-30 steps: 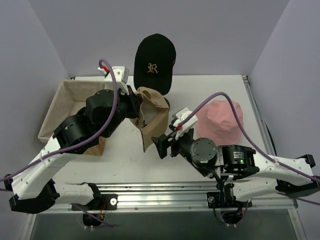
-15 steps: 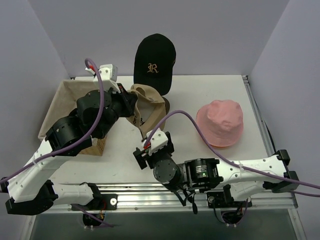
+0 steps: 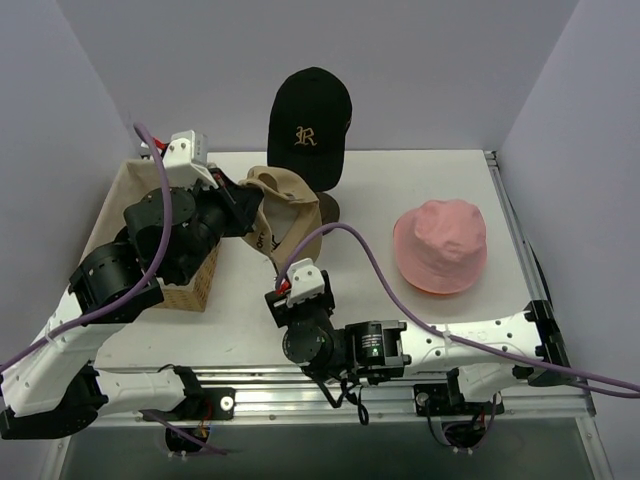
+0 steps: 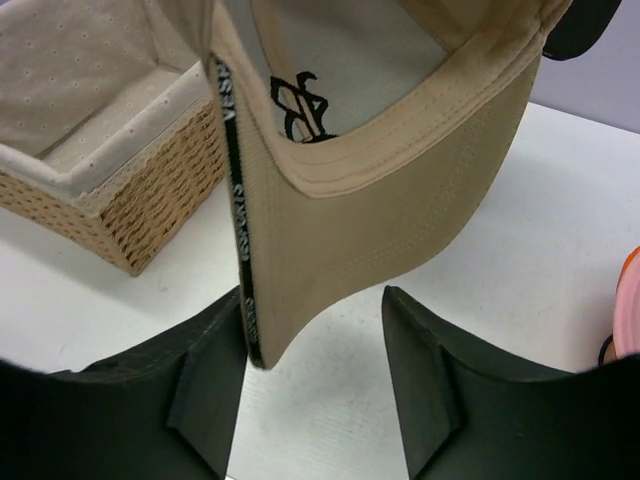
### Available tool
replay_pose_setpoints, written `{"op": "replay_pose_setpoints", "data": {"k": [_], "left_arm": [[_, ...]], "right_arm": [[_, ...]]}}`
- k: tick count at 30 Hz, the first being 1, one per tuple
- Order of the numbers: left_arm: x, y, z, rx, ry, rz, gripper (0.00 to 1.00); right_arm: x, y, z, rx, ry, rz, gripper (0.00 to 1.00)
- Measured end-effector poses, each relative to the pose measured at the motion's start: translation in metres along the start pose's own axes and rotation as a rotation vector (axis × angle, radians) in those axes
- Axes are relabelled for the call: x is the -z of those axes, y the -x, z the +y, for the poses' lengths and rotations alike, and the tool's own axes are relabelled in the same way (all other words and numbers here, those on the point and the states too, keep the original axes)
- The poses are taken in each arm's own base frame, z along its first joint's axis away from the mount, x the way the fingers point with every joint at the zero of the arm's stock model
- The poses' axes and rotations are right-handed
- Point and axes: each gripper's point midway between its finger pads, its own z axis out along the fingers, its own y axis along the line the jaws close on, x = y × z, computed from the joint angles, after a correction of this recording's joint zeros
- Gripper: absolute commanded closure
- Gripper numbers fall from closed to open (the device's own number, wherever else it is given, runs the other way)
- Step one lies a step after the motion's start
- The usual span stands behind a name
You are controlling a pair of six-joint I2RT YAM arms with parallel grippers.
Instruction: Stack the hats
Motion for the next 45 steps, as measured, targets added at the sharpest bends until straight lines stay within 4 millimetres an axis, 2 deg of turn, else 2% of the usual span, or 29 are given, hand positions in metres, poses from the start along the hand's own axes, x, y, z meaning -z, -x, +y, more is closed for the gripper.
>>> {"op": "replay_pose_setpoints", "data": {"k": [3,5,6,8,9,11,14,15,18,20,22,25,27,31,35,37,39,41,45], "left_arm": [[-0.001,-0.003,0.001,0.006,0.001,0.003,0.98],[-0.002,-0.005,0.001,0.012,0.000,0.003,0.98],[-0.002,-0.007,0.001,0.018,-0.002,0.000,0.98],[-0.001,-0.011,0.004,0.022,-0.004,0.005,0.98],[0.000,-0.012,0.005,0.024,-0.003,0.005,0.98],[0.002,-0.010,0.006,0.029,-0.006,0.000,0.98],[0.007,-0.005,0.006,0.042,-0.020,-0.011,0.98],[0.009,-0.003,0.005,0.049,-0.033,-0.017,0.92],[0.015,0.000,0.003,0.053,-0.077,-0.034,0.66],[0.021,0.005,0.002,0.045,-0.105,-0.047,0.58],[0.029,0.017,0.002,0.037,-0.122,-0.072,0.46],[0.045,0.043,0.009,0.039,-0.113,-0.134,0.36],[0.061,0.065,0.020,0.050,-0.093,-0.191,0.34],[0.100,0.103,0.051,0.074,-0.042,-0.299,0.30],[0.136,0.137,0.079,0.104,-0.005,-0.398,0.29],[0.142,0.146,0.084,0.096,0.011,-0.426,0.29],[0.137,0.143,0.083,0.061,0.020,-0.420,0.29],[0.123,0.134,0.074,0.005,0.022,-0.392,0.28],[0.078,0.106,0.034,-0.109,-0.029,-0.302,0.27]], "right_arm": [[-0.008,-0.002,-0.005,-0.017,-0.020,-0.006,0.58],[-0.013,-0.003,-0.008,-0.020,-0.031,-0.011,0.66],[-0.016,-0.004,-0.009,-0.026,-0.033,-0.015,0.75],[-0.020,-0.007,-0.014,-0.024,-0.042,-0.016,0.83],[-0.022,-0.008,-0.015,-0.021,-0.044,-0.017,0.92],[-0.024,-0.008,-0.016,-0.018,-0.044,-0.019,1.00],[-0.022,-0.004,-0.014,-0.015,-0.021,-0.021,1.00],[-0.021,-0.002,-0.014,-0.018,-0.009,-0.023,1.00],[-0.012,0.006,-0.014,-0.015,0.047,-0.019,1.00],[-0.006,0.012,-0.017,-0.001,0.081,-0.009,1.00],[-0.001,0.026,-0.014,0.015,0.131,0.001,1.00],[0.004,0.056,-0.008,0.021,0.230,0.016,1.00],[-0.001,0.090,-0.008,-0.011,0.292,0.011,1.00],[-0.024,0.169,-0.015,-0.105,0.411,-0.031,1.00],[-0.057,0.221,-0.025,-0.180,0.500,-0.076,1.00],[-0.075,0.237,-0.029,-0.205,0.543,-0.085,1.00],[-0.095,0.240,-0.032,-0.227,0.583,-0.075,1.00],[-0.113,0.233,-0.037,-0.270,0.631,-0.038,1.00],[-0.142,0.218,-0.063,-0.376,0.687,0.022,1.00]]}}
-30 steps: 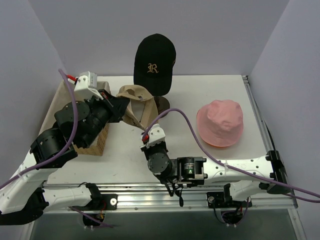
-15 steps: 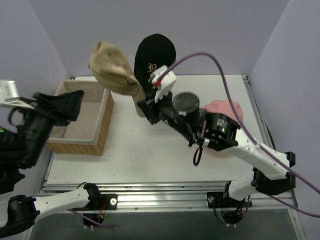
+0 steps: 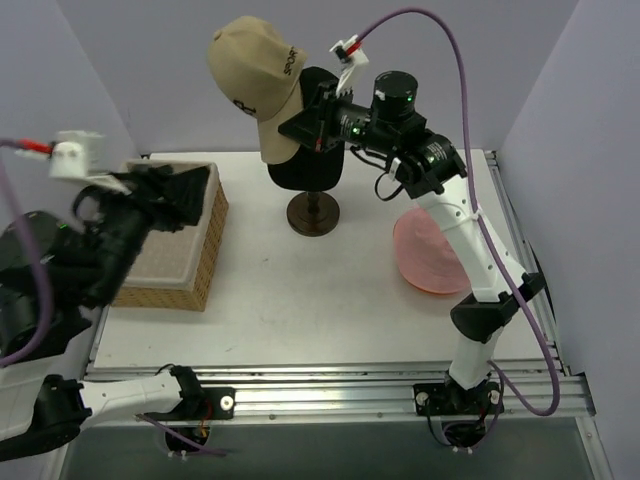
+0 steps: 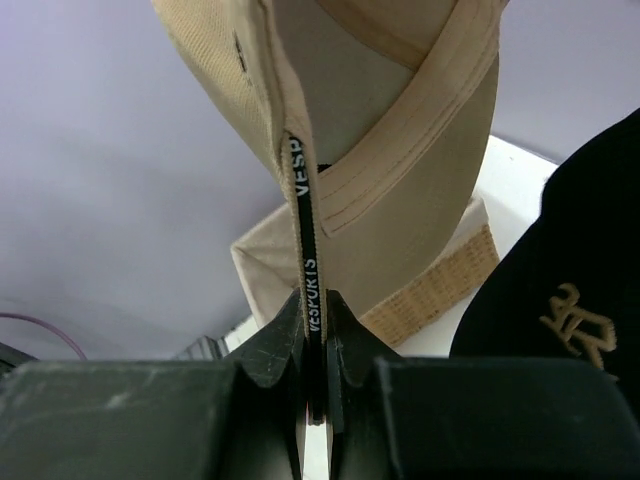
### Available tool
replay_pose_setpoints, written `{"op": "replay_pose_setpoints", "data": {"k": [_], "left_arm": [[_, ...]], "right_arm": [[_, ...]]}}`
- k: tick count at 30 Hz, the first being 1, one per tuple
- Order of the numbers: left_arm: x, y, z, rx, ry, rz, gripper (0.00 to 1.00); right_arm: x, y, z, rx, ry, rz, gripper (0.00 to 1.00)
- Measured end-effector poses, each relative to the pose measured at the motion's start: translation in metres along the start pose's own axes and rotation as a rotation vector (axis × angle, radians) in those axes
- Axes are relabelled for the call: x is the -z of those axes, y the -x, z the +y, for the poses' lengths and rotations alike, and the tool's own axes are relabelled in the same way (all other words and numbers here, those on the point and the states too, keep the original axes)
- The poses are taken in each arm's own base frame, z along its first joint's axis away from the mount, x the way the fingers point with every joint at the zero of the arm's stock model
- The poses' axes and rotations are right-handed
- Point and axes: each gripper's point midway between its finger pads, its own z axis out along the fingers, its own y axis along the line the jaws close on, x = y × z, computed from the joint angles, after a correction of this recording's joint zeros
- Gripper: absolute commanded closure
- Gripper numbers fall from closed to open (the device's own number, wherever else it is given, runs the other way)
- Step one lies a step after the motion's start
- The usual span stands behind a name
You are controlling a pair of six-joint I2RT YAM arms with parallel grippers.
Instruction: Stack the hats
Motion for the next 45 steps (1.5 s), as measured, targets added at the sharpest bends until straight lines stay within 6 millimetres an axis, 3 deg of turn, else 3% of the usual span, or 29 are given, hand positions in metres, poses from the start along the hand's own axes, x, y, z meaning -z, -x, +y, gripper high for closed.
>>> {"op": "replay_pose_setpoints", "data": {"k": [4,7,10,14,19,23,27,34,40,45], "left_arm": [[-0.042,-0.046,-0.050,-0.095,-0.094,0.122,0.27],[-0.075,-0.069,-0.070,-0.104,-0.147,0.188,0.29],[-0.109,-0.088,-0.057,-0.070,-0.150,0.252,0.30],[-0.140,-0.095,-0.027,0.034,-0.171,0.289,0.27],[-0.157,-0.086,-0.023,0.172,-0.336,0.264,0.21],[-0.173,-0.071,-0.034,0.253,-0.509,0.225,0.20],[-0.191,-0.075,-0.050,0.292,-0.663,0.235,0.19],[-0.212,-0.100,-0.045,0.313,-0.717,0.288,0.15],[-0.211,-0.089,-0.032,0.278,-0.722,0.233,0.11],[-0.209,-0.073,-0.038,0.311,-0.798,0.183,0.11]], "right_arm": [[0.004,0.024,-0.023,-0.087,0.075,-0.070,1.00],[0.010,0.049,-0.029,-0.117,0.144,-0.138,1.00],[0.014,0.061,-0.023,-0.138,0.221,-0.176,1.00],[0.020,0.069,-0.015,-0.175,0.320,-0.199,1.00],[0.035,0.081,-0.023,-0.221,0.380,-0.220,1.00],[0.047,0.086,-0.040,-0.253,0.404,-0.241,1.00],[0.051,0.083,-0.053,-0.296,0.414,-0.239,1.00],[0.057,0.079,-0.045,-0.336,0.491,-0.227,1.00],[0.064,0.081,-0.031,-0.326,0.554,-0.233,1.00],[0.066,0.080,-0.023,-0.330,0.580,-0.226,1.00]]}}
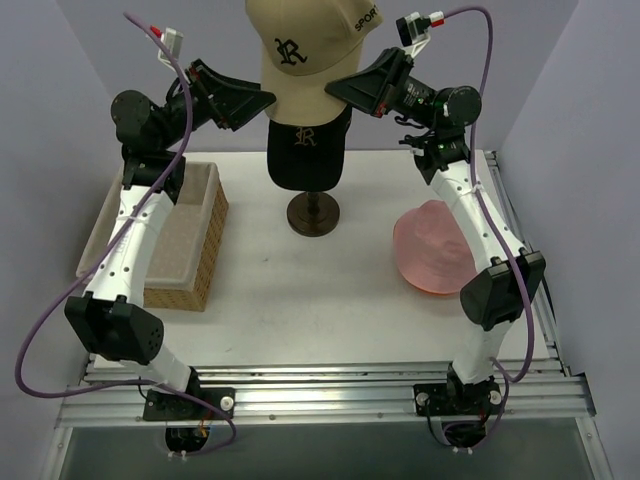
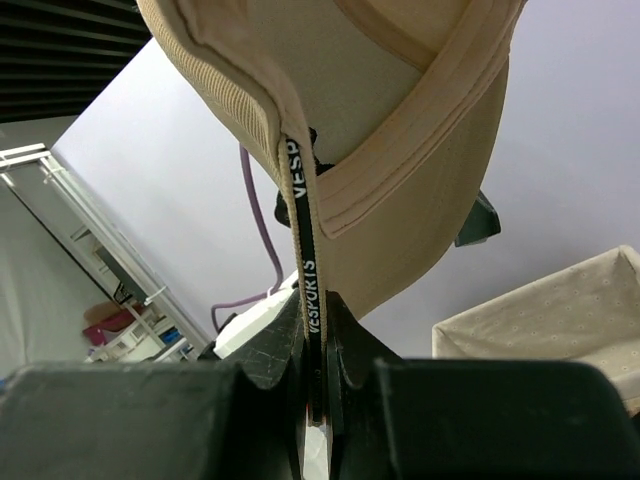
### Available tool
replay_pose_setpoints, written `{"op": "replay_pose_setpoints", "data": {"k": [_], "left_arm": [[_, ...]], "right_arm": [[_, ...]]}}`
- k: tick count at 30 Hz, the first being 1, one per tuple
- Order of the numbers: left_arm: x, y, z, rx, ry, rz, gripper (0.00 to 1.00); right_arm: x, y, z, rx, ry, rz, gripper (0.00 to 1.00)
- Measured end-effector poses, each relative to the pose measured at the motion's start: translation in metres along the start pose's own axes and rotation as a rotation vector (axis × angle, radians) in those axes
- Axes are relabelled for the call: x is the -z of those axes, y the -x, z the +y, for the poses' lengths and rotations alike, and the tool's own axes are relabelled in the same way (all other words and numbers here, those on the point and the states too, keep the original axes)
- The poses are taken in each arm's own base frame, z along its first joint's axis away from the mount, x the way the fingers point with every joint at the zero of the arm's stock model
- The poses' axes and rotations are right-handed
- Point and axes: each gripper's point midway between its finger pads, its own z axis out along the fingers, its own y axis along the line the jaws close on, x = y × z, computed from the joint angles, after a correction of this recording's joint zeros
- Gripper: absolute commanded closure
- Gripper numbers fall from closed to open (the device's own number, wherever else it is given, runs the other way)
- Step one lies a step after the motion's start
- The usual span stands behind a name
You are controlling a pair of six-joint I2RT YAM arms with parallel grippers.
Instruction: Stack the hats
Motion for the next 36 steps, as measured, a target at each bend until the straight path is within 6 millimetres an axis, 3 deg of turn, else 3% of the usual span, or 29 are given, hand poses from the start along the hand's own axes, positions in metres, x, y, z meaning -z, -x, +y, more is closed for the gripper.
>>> {"op": "replay_pose_setpoints", "data": {"k": [6,9,13,14,17,21,25,31,36], "left_arm": [[-0.006,0.001,-0.004,0.058,-0.096,-0.015,0.12],[-0.008,-0.002,-0.002,0.086,-0.125,-0.018,0.20],[-0.009,-0.004,0.005,0.126,-0.143,-0.023,0.40],[-0.008,-0.004,0.009,0.138,-0.143,-0.026,0.53],[-0.008,-0.001,0.017,0.184,-0.142,-0.046,0.78],[-0.010,0.003,0.012,0.225,-0.155,-0.064,0.97],[-0.012,0.004,0.014,0.245,-0.145,-0.071,0.98],[-0.016,-0.002,0.036,0.337,-0.086,-0.079,0.98],[-0.019,-0.015,0.061,0.427,-0.045,-0.081,0.98]], "right_arm": [[0.000,0.000,0.002,-0.010,0.024,-0.001,1.00],[0.000,-0.002,-0.005,-0.028,0.027,-0.001,1.00],[0.001,-0.004,-0.020,-0.065,0.014,0.000,1.00],[0.001,-0.004,-0.022,-0.068,0.011,-0.001,1.00],[0.008,0.000,-0.030,-0.057,-0.015,-0.002,1.00],[0.020,0.008,-0.050,-0.059,-0.067,-0.014,1.00],[0.026,0.009,-0.069,-0.092,-0.103,-0.031,1.00],[0.028,0.011,-0.081,-0.115,-0.122,-0.056,1.00],[0.034,0.008,-0.107,-0.174,-0.155,-0.074,1.00]]}}
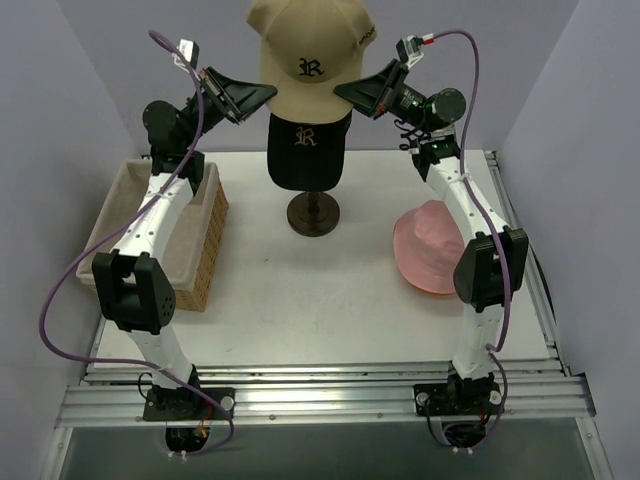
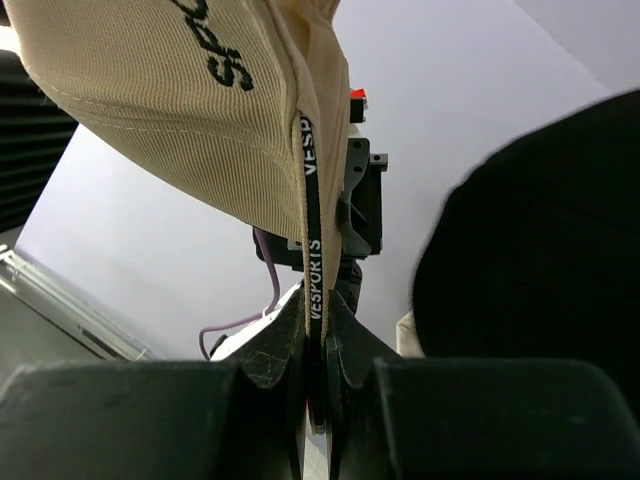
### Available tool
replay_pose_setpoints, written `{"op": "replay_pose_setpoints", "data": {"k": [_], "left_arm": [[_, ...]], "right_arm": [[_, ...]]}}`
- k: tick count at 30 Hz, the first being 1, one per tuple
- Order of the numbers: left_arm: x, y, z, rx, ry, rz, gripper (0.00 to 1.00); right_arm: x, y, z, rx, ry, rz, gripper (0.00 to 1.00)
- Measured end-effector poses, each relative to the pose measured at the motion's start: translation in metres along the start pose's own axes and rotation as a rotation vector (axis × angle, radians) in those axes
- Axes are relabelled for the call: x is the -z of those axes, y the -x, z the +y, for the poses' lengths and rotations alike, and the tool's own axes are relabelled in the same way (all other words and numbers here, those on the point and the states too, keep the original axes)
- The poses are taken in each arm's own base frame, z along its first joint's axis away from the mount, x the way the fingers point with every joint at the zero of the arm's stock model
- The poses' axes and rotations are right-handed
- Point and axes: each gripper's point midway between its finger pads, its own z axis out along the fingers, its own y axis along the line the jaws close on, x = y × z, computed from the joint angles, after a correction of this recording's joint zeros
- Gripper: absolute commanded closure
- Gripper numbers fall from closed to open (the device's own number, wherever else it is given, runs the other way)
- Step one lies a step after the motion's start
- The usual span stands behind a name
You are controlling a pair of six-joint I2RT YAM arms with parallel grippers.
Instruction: Stack the hats
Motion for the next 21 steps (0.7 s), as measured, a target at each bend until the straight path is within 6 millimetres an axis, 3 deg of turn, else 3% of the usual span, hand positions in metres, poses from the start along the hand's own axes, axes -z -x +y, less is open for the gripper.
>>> {"op": "replay_pose_setpoints", "data": {"k": [4,8,21], "left_arm": [[0.002,-0.006,0.037,0.090,0.057,-0.008,0.98],[0.006,-0.011,0.058,0.150,0.096,-0.012,0.98],[0.014,-0.020,0.065,0.207,0.105,-0.019,0.98]], "right_arm": [[0.006,-0.001,-0.028,-0.051,-0.049,-0.009,1.00],[0.011,-0.005,-0.050,-0.102,-0.099,-0.017,1.00],[0.015,-0.013,-0.054,-0.124,-0.114,-0.030,1.00]]}}
